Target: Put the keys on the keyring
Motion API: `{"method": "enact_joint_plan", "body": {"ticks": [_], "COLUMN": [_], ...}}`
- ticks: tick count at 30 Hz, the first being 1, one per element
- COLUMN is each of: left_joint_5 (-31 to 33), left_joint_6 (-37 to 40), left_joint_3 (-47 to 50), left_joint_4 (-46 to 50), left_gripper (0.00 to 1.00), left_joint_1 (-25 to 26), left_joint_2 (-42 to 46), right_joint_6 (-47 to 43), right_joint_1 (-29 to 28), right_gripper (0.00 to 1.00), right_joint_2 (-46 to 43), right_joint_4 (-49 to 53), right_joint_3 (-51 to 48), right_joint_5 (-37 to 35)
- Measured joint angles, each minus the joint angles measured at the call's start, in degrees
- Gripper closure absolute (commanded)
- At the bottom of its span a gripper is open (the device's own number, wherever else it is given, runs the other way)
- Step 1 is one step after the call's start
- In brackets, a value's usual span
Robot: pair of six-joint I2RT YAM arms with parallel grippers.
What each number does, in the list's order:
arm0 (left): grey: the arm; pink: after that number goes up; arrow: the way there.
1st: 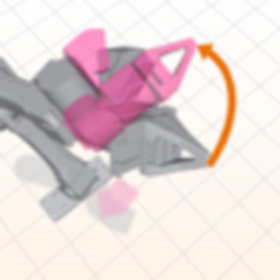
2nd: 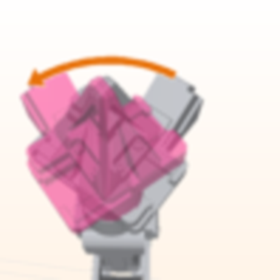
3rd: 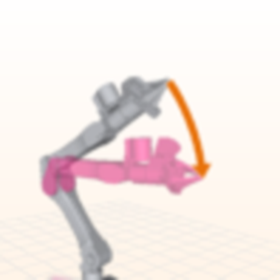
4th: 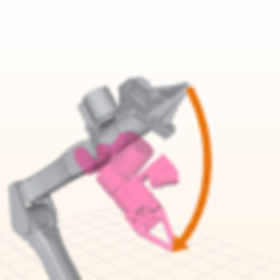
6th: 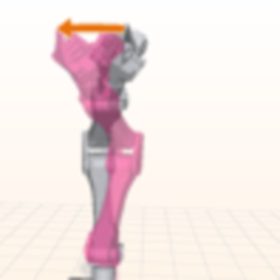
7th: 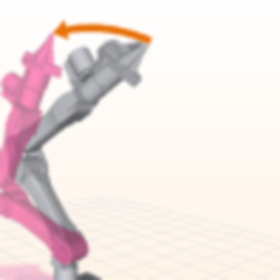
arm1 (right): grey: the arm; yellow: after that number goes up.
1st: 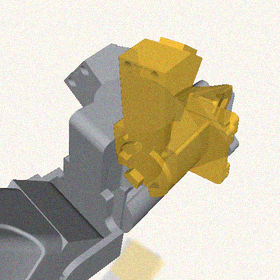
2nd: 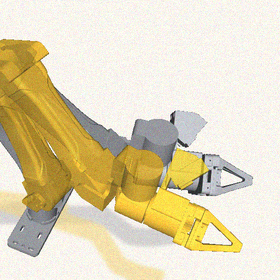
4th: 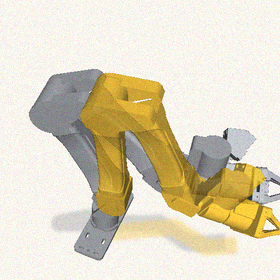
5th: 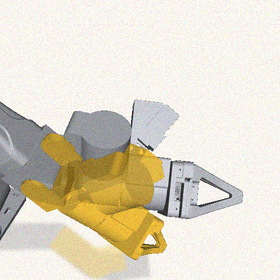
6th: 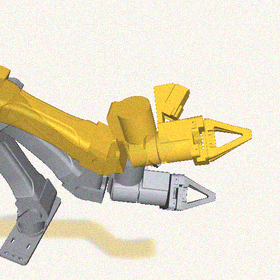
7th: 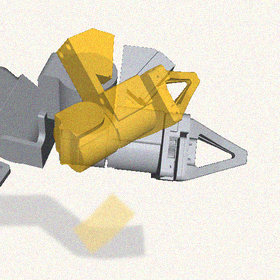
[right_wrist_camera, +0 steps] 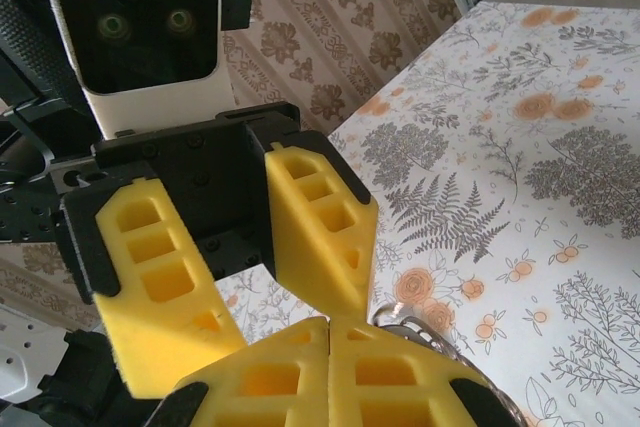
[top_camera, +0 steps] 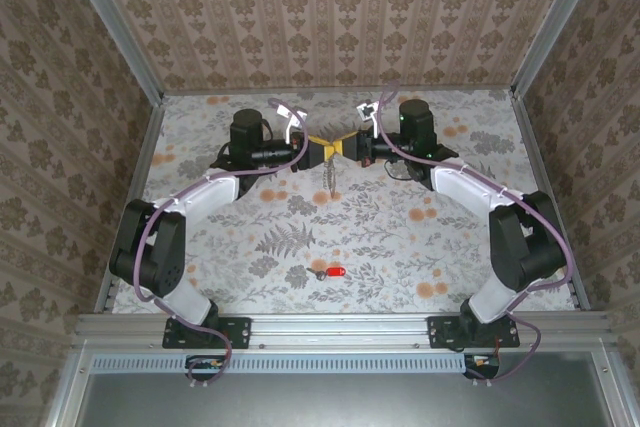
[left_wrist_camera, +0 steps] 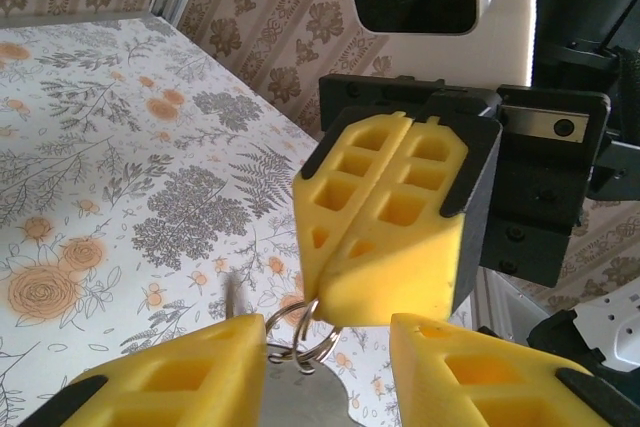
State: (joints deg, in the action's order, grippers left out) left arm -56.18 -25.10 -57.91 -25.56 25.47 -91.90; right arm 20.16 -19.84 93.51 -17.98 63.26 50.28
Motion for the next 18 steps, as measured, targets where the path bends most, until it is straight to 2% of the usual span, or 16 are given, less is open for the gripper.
{"method": "enact_joint_plan", "body": {"ticks": [8,11,18], "left_joint_5": [-1.1,-2.1,-3.0], "left_joint_6": [-2.4,-3.3,-4.0], "left_joint_3": [0.0,0.0,-0.1], "left_joint_4": [-3.9,-5.4,-7.3], "left_gripper": [0.62,0.71,1.0], "left_joint_1": [0.0,0.0,0.1], "left_joint_2": [-1.6,-1.9,-1.9], "right_joint_6": [1.3,1.6,2.6], "right_joint_1": [0.2,0.3,0.9], "right_gripper": [1.0,1.0,1.0], "right_joint_2": [-0.4,-0.4,-0.4], "right_joint_4": [-1.6,-2.1,-3.3], "right_joint_3": [-0.8,-0.8,-0.9], "right_joint_5": [1.2,1.3,2.3]}}
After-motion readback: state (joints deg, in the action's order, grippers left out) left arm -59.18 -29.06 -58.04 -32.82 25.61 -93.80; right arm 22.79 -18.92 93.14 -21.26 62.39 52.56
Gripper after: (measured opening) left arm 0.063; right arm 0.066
